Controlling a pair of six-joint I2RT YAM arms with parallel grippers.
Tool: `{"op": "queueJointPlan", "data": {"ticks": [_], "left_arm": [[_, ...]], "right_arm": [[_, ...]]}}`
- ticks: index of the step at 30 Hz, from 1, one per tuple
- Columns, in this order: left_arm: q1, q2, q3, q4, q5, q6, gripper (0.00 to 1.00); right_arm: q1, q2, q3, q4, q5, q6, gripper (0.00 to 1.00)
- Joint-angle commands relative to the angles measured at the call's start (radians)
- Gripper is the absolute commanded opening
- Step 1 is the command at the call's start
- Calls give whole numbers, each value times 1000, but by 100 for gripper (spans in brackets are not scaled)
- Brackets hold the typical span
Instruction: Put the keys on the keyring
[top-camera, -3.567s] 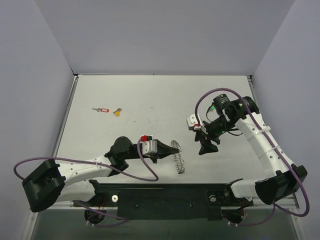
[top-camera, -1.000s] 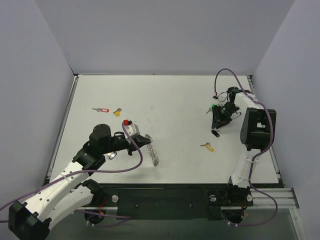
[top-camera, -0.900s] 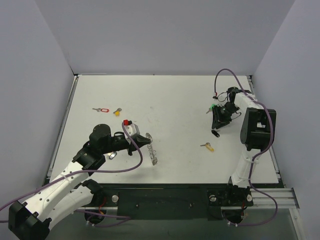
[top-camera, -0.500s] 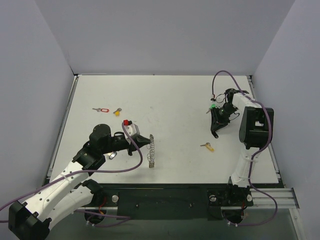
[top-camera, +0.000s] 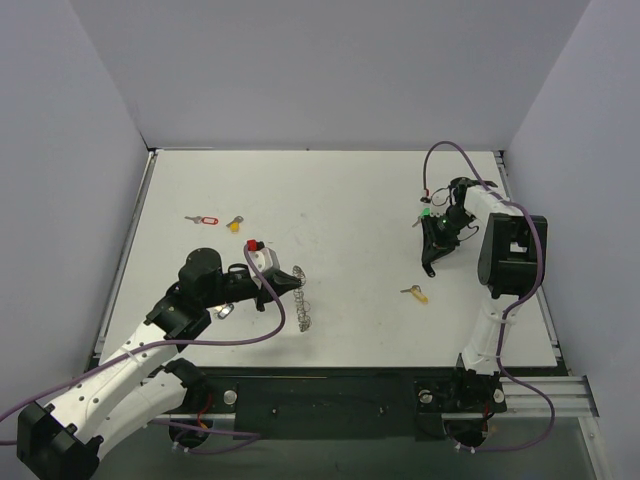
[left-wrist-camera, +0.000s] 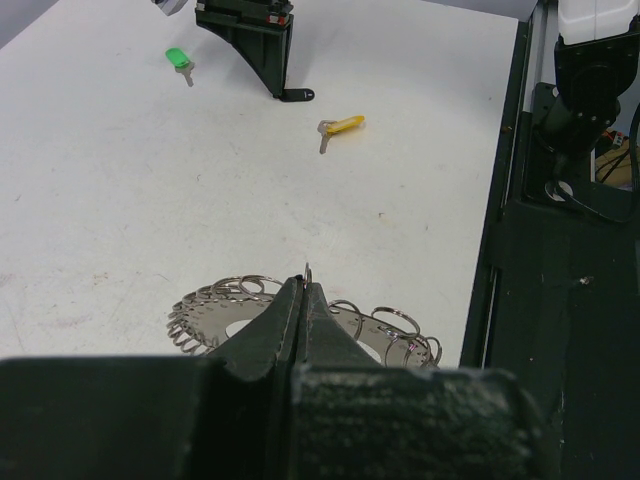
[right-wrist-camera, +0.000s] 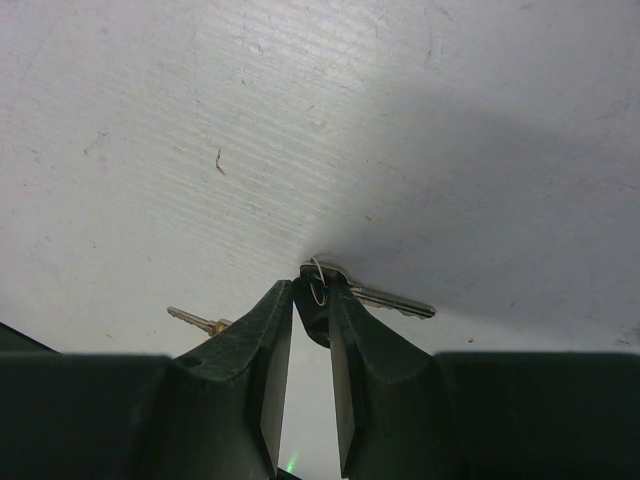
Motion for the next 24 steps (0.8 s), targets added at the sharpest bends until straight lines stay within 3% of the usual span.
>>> {"op": "queueJointPlan", "data": {"ticks": [1, 18, 24], "left_arm": [[7, -5, 13, 59, 28, 15, 0], [7, -2, 16, 56, 33, 16, 0], [7, -2, 16, 57, 34, 16, 0]], "right_arm": [[7, -23, 27, -58, -3, -10, 18], [16, -40, 21, -63, -5, -9, 16], [27, -34, 26, -63, 20, -5, 9]]}}
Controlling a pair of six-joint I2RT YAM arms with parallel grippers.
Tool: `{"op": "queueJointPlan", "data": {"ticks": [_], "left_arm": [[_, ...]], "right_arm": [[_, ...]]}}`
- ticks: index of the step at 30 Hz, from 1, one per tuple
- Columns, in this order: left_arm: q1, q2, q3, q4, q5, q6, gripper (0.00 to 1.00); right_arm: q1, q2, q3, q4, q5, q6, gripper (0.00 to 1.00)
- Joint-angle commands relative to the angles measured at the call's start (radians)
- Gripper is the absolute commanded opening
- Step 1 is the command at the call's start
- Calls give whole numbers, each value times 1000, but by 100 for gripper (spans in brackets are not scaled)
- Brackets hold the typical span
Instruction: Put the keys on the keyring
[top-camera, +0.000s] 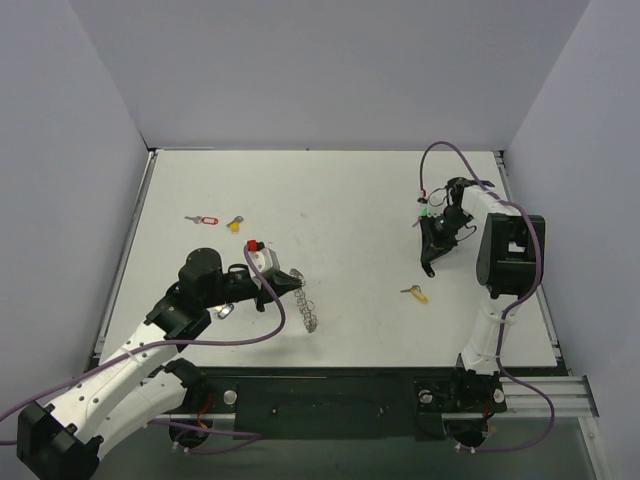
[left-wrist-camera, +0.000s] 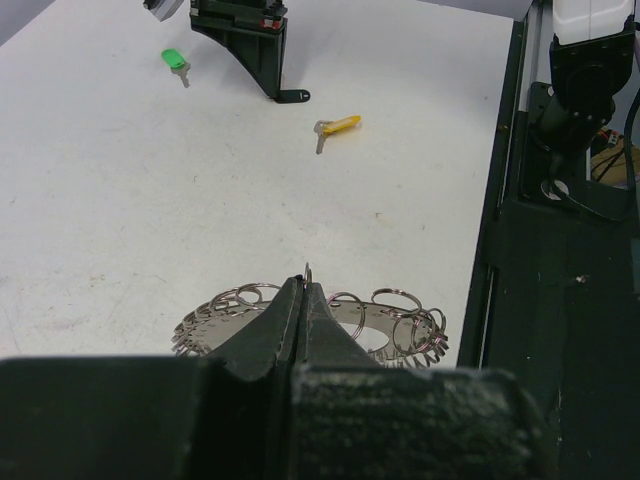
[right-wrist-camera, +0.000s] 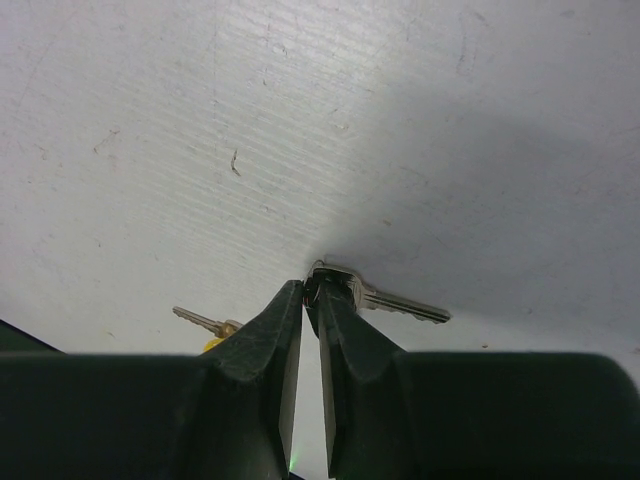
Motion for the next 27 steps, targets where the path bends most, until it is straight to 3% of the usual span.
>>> {"op": "queueJointPlan", "data": {"ticks": [1, 11, 27], "left_arm": [[7, -2, 16, 55, 26, 16, 0], [7, 1, 16, 57, 29, 16, 0], [7, 1, 16, 52, 40, 21, 0]], "right_arm": [[17, -34, 27, -56, 30, -1, 8], [80, -26, 55, -51, 177, -32, 0], [207, 39, 167, -117, 323, -149, 2]]}}
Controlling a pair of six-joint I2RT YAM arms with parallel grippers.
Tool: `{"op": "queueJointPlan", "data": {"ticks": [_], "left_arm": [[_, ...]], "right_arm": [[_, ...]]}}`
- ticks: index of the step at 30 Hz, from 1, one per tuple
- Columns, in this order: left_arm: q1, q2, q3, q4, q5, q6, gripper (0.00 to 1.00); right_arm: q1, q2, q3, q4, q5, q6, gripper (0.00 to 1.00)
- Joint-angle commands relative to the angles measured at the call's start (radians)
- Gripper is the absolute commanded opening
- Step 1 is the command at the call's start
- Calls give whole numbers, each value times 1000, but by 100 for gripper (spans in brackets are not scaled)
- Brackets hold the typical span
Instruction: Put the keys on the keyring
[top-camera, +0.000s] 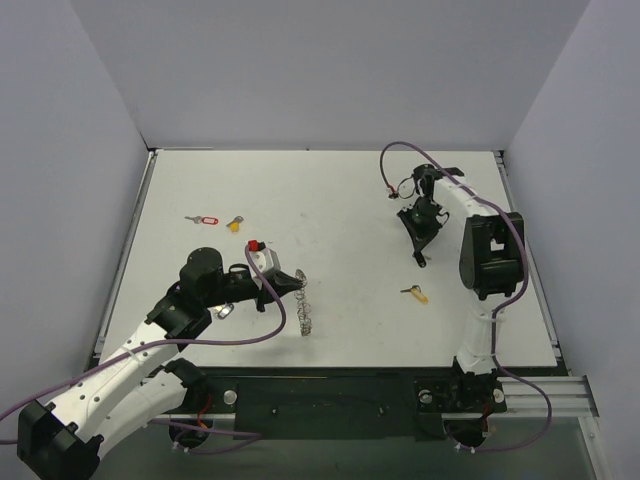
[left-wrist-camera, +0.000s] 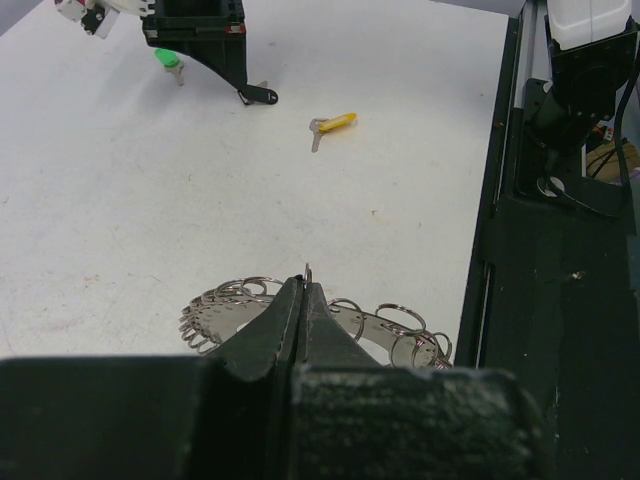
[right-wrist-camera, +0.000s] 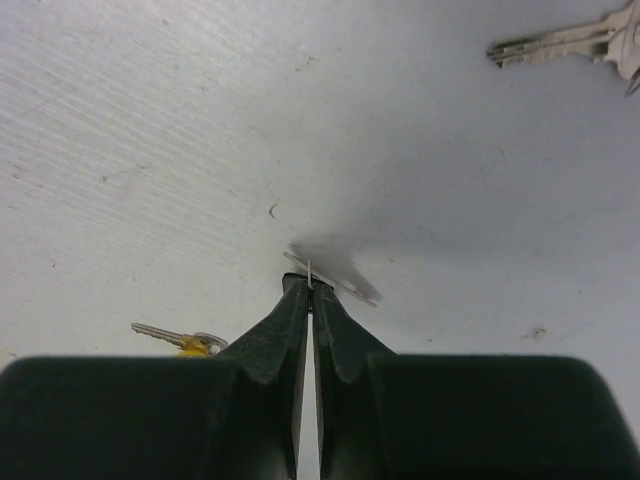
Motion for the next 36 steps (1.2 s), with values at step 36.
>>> {"op": "queueJointPlan", "data": {"ticks": [36], "left_arm": [[6, 0, 16, 45, 30, 28, 0]], "right_arm": [[47, 98, 122, -117, -14, 12, 21]]}}
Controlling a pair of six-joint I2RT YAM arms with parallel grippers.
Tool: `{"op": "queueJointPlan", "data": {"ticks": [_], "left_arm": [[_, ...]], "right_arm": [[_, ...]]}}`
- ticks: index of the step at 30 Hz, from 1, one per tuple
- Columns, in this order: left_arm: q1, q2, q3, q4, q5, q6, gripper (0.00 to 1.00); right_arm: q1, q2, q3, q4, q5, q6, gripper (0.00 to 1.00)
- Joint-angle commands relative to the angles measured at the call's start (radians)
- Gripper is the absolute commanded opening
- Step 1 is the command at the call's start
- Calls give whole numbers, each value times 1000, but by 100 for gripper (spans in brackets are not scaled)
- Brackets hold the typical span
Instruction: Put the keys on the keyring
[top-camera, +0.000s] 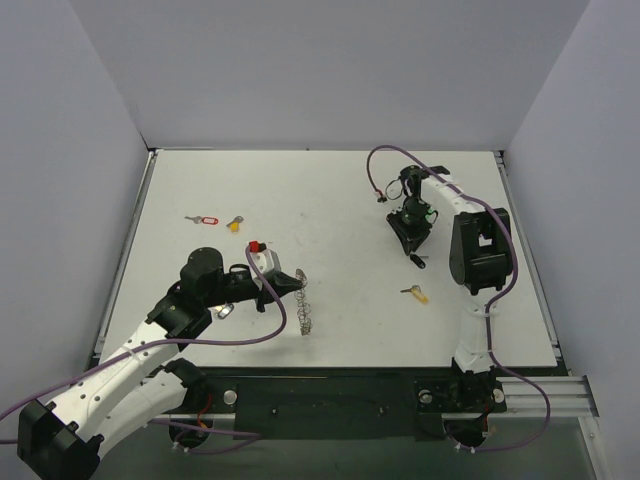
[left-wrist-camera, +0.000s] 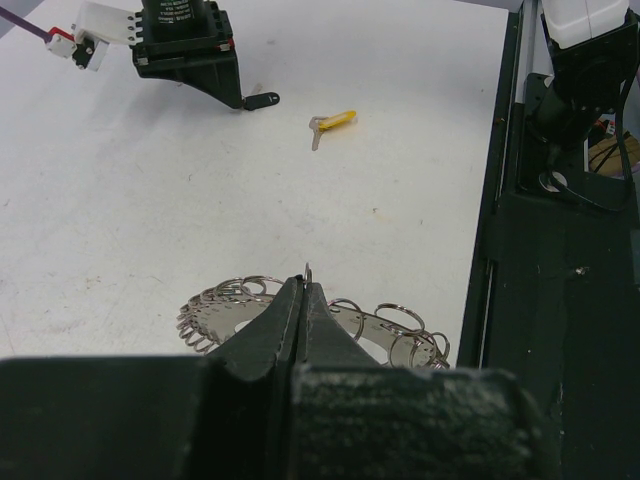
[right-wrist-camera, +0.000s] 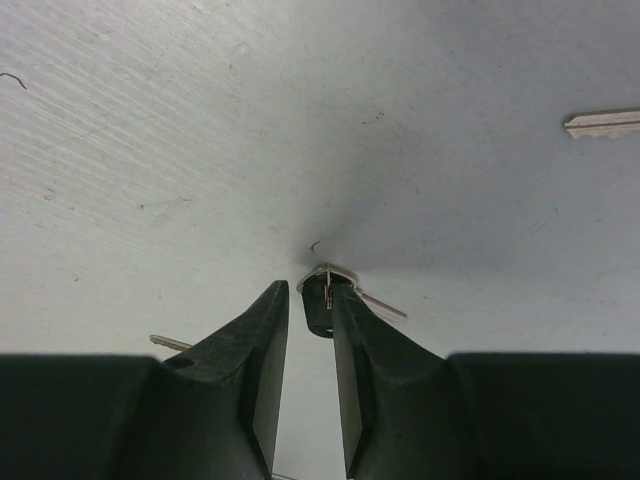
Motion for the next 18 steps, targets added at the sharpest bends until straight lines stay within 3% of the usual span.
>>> {"op": "queueJointPlan", "data": {"ticks": [1, 11, 18], "left_arm": [[7, -6, 17, 47, 25, 13, 0], [6, -2, 17, 44, 25, 14, 0], [6, -1, 17, 44, 25, 14, 0]], "right_arm": [[-22, 11, 30, -58, -59, 31, 22], [-57, 7, 15, -40, -102, 59, 23], [-59, 10, 10, -41, -110, 57, 17]]}}
